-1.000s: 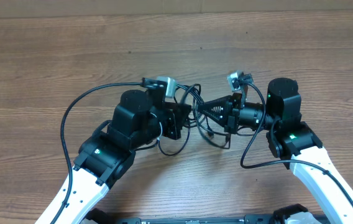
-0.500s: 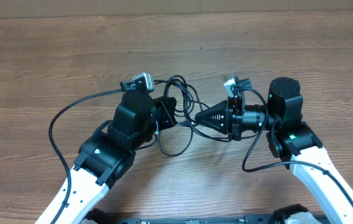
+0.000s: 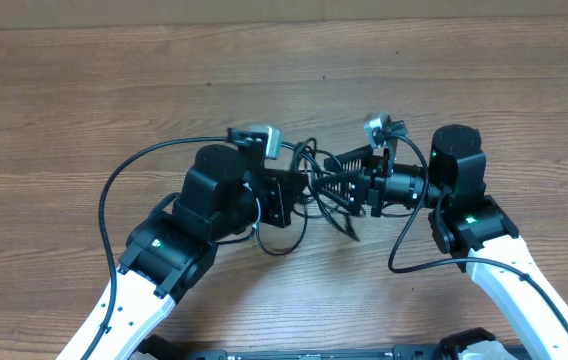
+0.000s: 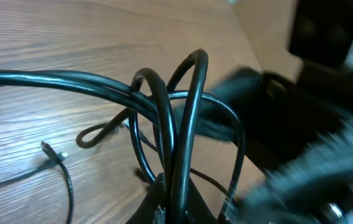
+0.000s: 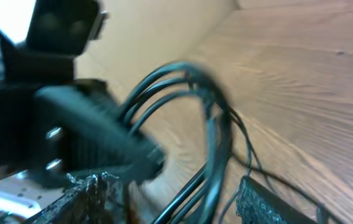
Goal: Untangle cables
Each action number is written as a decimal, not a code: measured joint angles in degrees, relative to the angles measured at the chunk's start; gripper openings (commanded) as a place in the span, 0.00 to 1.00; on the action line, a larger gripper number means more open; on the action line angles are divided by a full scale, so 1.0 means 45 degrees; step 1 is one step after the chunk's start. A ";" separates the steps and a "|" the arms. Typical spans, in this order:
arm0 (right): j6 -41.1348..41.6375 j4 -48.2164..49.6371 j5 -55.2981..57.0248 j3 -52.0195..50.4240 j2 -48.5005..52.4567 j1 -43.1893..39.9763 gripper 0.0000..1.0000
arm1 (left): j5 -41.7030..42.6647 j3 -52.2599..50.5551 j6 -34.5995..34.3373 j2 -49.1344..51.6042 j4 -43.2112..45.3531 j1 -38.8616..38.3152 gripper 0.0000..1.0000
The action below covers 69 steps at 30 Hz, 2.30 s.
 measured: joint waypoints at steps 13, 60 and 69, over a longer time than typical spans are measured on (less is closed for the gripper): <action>-0.0019 -0.0597 0.0646 0.0019 -0.0019 -0.0010 0.04 | 0.1224 0.0000 0.0806 0.0049 0.0335 0.0019 0.05; -0.0481 -0.0840 0.1316 0.0019 -0.0024 0.0015 0.56 | -0.0534 0.0000 -0.2482 0.0058 -0.0350 -0.0024 0.04; -0.0631 -0.1030 0.1341 0.0019 -0.0024 0.0015 0.68 | -0.0427 0.0000 -0.2482 0.0058 -0.0282 -0.0024 0.04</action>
